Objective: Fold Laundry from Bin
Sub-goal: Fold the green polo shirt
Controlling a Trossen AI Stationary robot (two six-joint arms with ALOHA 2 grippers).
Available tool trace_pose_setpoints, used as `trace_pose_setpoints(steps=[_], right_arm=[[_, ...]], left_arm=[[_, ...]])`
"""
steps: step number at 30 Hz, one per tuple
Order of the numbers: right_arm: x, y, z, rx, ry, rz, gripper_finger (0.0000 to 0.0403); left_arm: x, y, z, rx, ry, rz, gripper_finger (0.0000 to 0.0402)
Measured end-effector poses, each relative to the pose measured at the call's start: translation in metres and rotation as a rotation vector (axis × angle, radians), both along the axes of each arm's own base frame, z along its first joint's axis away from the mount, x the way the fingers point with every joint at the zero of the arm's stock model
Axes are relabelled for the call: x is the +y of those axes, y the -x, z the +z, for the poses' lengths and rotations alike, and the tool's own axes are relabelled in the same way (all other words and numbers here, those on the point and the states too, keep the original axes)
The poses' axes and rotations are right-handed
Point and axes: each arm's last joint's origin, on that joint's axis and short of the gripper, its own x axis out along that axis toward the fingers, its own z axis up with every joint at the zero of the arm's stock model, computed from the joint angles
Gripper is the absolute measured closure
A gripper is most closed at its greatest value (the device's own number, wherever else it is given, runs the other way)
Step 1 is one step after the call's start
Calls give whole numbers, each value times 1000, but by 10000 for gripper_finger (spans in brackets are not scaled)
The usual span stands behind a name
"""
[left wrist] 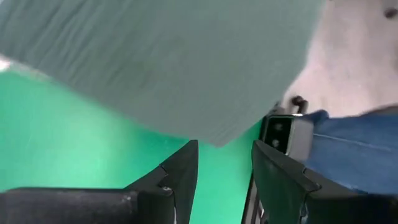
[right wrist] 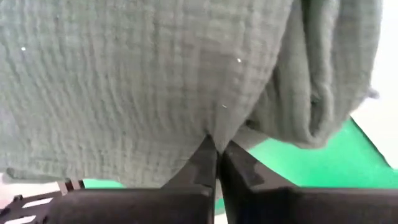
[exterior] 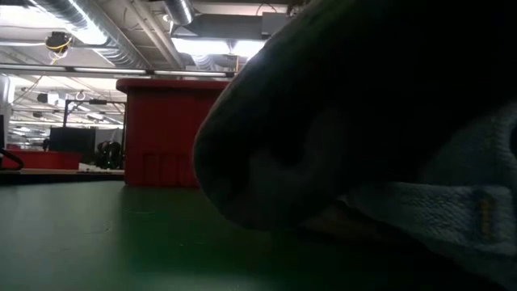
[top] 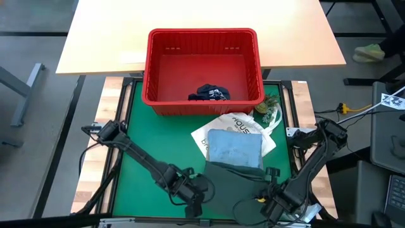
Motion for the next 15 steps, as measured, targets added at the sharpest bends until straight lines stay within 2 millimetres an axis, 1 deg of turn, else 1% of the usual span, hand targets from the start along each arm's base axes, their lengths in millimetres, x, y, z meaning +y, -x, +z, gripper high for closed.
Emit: trace_pose_setpoints(steps=[2,4,9,12,15], right_arm=[[-1,1,6,14,15,-3,385],[-2,1,13,17,39,-4,382],[-8,1,34,-47,149,1,397],[-12,0,38,-87,224,3,392],[-20,0,39,-41,268,-12,398]], left_arm=[[-1,3,-4,22,8,48,258],[-1,6,-12,47,13,81,258],[-3,13,-38,79,29,131,258],[-1,14,-53,78,49,151,258],[-2,15,-66,63,91,140,258]])
